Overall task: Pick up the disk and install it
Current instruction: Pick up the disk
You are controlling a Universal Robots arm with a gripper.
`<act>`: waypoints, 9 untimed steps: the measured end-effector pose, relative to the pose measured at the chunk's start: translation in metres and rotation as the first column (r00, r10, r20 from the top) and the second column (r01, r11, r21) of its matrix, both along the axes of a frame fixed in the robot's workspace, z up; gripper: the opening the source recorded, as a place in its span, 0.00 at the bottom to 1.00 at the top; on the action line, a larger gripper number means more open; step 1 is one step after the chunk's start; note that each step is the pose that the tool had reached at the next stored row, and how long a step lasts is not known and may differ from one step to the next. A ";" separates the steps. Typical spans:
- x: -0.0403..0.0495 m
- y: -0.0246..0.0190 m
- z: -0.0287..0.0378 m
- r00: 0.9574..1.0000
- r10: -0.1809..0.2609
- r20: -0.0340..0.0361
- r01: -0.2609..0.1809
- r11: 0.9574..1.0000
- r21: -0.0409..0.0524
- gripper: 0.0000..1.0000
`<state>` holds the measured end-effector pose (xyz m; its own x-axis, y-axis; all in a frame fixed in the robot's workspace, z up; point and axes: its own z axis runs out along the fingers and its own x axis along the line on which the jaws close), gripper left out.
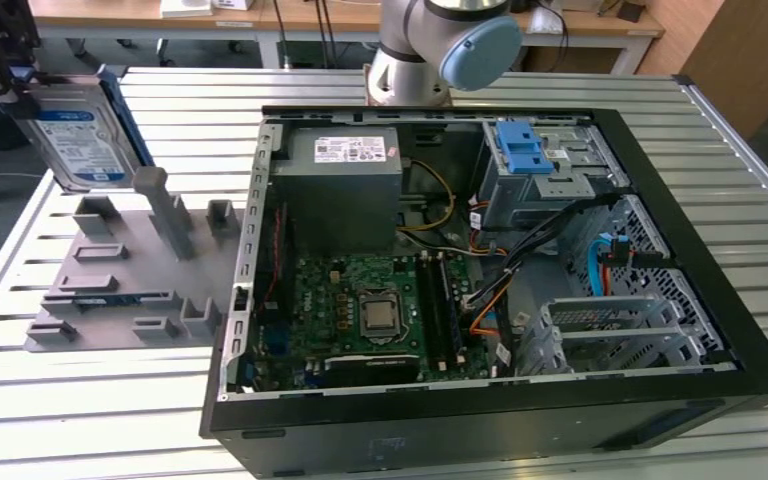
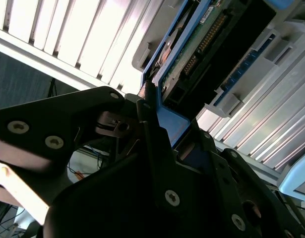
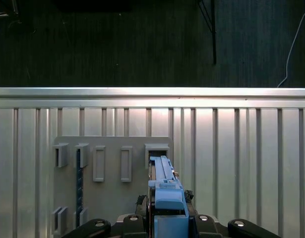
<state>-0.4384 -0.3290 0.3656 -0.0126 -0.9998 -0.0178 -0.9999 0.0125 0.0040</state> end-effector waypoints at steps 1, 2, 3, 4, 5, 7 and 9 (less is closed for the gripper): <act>0.0000 0.0000 0.0005 1.000 0.000 0.000 0.000 1.000 0.000 0.36; 0.0000 0.0000 0.0011 1.000 0.000 0.000 0.000 1.000 0.000 0.36; 0.0000 0.0000 0.0018 1.000 0.000 0.000 0.000 1.000 0.000 0.36; 0.0000 0.0000 0.0023 1.000 0.000 0.000 0.000 1.000 0.000 0.36; 0.0000 0.0000 0.0028 1.000 0.000 0.000 0.000 1.000 0.000 0.36; 0.0000 0.0000 0.0037 1.000 0.000 0.000 0.000 1.000 0.000 0.36; 0.0000 0.0000 0.0044 1.000 0.000 0.000 0.000 1.000 0.000 0.36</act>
<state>-0.4384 -0.3290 0.3700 -0.0125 -0.9998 -0.0178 -0.9999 0.0124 0.0041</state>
